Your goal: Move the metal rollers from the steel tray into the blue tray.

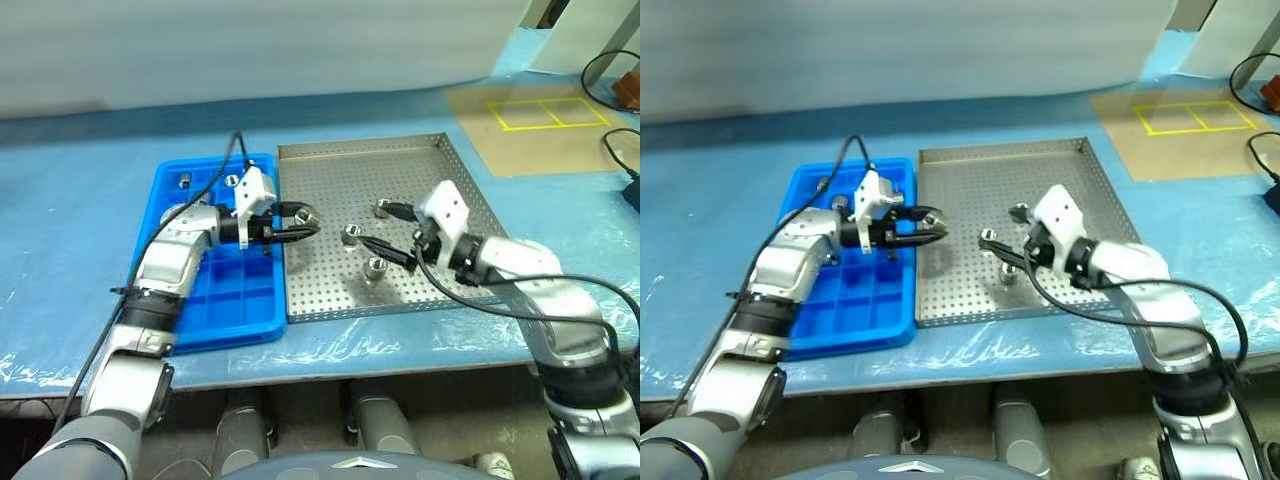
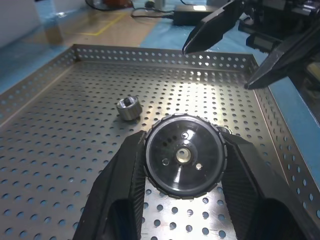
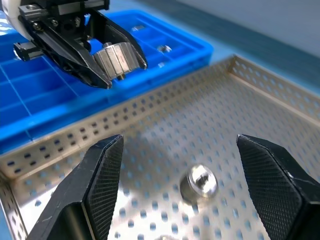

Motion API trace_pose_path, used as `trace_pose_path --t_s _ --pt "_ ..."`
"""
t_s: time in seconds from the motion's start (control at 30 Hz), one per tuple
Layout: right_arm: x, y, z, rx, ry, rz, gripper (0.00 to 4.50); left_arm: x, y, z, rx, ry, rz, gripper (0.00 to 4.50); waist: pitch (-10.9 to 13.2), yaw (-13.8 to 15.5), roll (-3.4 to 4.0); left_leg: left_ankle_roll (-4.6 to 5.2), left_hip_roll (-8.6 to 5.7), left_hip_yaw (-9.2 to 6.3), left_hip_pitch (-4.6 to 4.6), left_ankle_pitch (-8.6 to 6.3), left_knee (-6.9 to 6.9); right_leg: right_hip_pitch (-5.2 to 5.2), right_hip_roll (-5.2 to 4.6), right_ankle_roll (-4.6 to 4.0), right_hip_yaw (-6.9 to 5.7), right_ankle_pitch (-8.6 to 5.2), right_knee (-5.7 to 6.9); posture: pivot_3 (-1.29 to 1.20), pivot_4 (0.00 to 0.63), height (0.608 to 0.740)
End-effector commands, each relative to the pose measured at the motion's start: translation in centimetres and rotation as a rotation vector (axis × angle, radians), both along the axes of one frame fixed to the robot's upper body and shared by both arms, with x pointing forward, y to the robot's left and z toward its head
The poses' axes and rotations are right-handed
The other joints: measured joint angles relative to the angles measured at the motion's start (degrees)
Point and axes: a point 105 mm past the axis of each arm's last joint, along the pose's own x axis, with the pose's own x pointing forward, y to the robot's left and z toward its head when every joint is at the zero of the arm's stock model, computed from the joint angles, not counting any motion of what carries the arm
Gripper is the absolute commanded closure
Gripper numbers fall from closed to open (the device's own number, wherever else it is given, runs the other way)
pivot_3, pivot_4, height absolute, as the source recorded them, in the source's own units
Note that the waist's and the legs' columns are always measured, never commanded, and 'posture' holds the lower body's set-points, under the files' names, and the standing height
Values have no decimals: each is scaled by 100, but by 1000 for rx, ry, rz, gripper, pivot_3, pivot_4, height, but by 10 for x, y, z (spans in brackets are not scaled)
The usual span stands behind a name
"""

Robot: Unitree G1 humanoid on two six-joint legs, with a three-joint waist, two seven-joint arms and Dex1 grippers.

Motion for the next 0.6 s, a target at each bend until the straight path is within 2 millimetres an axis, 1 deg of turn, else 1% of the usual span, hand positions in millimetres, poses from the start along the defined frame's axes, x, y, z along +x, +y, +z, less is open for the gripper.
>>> trace_pose_path --t_s 0.03,0.13,0.2,0.3,0.4,0.6 --pt "5 24 7 11 -30 137 804 -13 13 15 -48 -34 71 2749 -1 108 2 -3 2 1 4 2 -4 -1 0 0 1 0 1 -143 150 740" --pt "7 43 10 10 -24 243 804 -19 28 12 -49 -27 167 2749 -1 286 2 -21 1 1 5 13 -28 -12 0 0 1 0 3 -35 150 740" --pt "5 54 7 -5 -4 322 804 -26 40 8 -37 -21 227 2749 -1 413 2 -31 8 1 3 20 -43 -22 1 -1 -6 0 4 16 150 740" --pt "5 68 -2 -29 20 411 804 -43 55 -1 -8 -1 292 2749 -1 570 2 -37 16 1 1 23 -52 -30 3 -2 -13 -2 5 121 150 740" --pt "5 84 -2 -25 19 497 804 -58 70 -8 13 14 371 2749 0 710 2 -38 14 1 0 23 -53 -30 2 -3 -15 -2 5 188 150 740" --pt "0 104 -3 -25 35 628 804 -83 88 -20 49 52 471 2749 1 990 -1 -51 15 -2 8 30 -53 -29 1 -2 -14 -3 19 290 150 740"
